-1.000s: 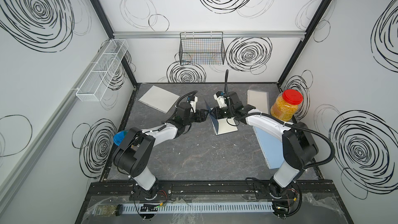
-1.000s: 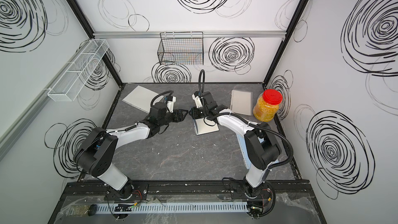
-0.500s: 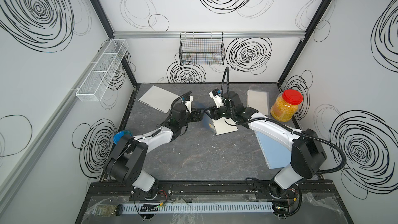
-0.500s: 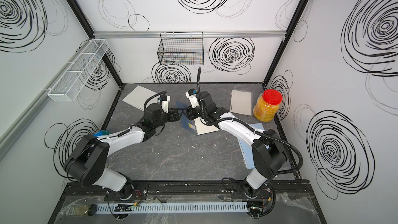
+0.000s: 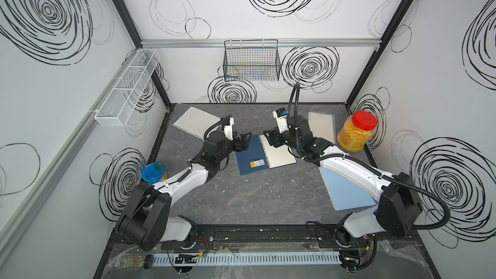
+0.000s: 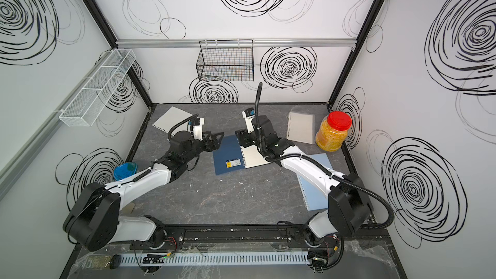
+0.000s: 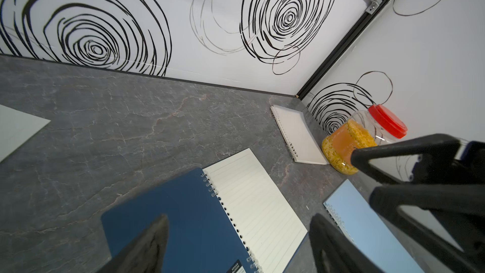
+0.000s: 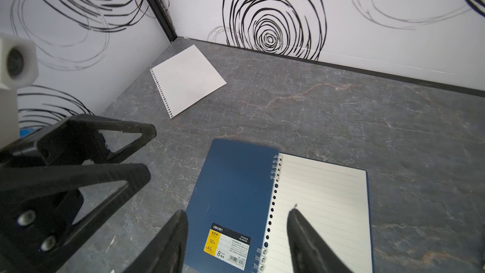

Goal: Tear off pages from different notebooks
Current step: Open the notebook at the center of the board, then adjust the notebook at the center of the board.

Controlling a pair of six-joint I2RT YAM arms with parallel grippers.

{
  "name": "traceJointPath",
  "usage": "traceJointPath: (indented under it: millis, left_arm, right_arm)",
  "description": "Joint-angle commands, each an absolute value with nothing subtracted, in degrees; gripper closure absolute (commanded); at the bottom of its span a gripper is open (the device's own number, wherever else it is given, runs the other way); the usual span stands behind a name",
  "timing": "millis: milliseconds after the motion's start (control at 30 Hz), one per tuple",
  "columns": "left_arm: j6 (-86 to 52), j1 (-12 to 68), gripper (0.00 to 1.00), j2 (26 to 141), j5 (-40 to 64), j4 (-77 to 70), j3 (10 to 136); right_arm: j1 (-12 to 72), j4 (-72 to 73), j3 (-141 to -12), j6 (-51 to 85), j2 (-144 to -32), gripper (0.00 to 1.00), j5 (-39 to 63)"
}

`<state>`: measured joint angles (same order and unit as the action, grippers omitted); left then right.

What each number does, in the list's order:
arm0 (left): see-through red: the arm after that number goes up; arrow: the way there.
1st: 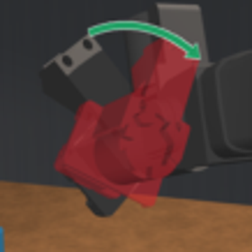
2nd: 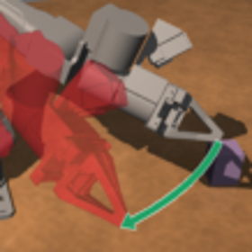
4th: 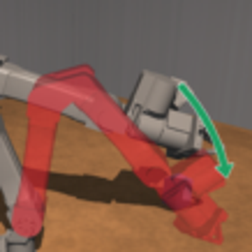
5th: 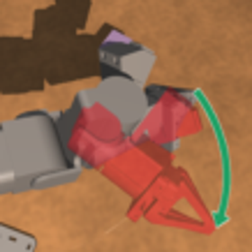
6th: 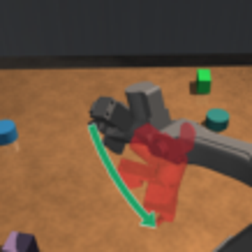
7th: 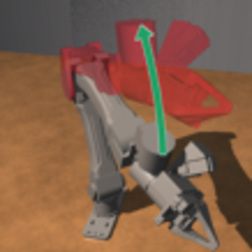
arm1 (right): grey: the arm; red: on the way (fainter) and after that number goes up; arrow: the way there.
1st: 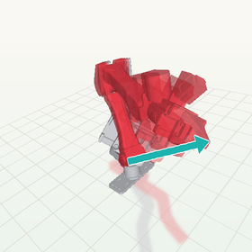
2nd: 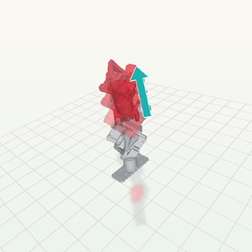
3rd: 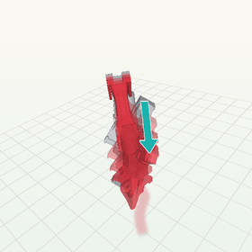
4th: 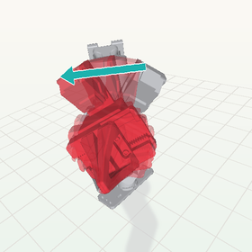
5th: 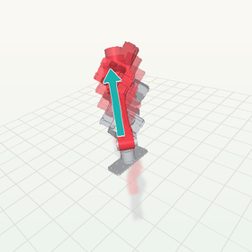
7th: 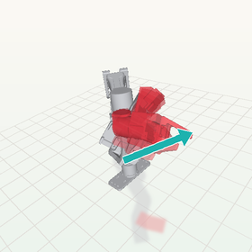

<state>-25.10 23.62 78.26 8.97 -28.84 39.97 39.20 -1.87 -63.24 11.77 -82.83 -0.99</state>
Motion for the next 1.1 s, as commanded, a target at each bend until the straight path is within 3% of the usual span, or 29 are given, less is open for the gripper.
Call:
traceJointPath:
  millis: [0, 67, 133, 167, 500, 667, 1067]
  left_arm:
    - [-21.6, 23.6, 0.08, 76.8, 7.1, -30.3, 40.6]
    - [-20.6, 23.9, 0.06, 76.4, 6.2, -29.9, 40.9]
    - [-19.5, 24.4, 0.01, 76.2, 5.4, -29.9, 41.2]
    - [-19.0, 24.7, 0.01, 76.0, 5.0, -28.6, 41.3]
    - [-22.6, 23.3, 0.01, 75.2, 3.2, -28.2, 41.5]
    - [-22.5, 22.3, 0.01, 78.5, 5.2, -20.1, 47.1]
    - [-17.6, 28.4, 0.01, 91.3, 6.0, 1.4, 63.2]
  right_arm:
    - [38.9, 0.5, -61.2, 11.5, -79.6, 0.29, -7.8]
    - [38.8, 1.5, -59.9, 11.4, -78.5, 0.18, -9.9]
    - [38.5, 2.7, -58.3, 11.5, -77.3, 0.01, -11.0]
    - [38.1, 3.5, -57.7, 11.5, -76.8, 0.00, -11.0]
    - [35.2, 6.7, -52.9, 11.4, -72.1, 0.00, -11.2]
    - [31.0, 4.5, -52.7, 13.2, -72.9, 0.00, -6.6]
    - [21.8, -6.3, -59.6, 17.1, -87.6, 0.01, 7.5]
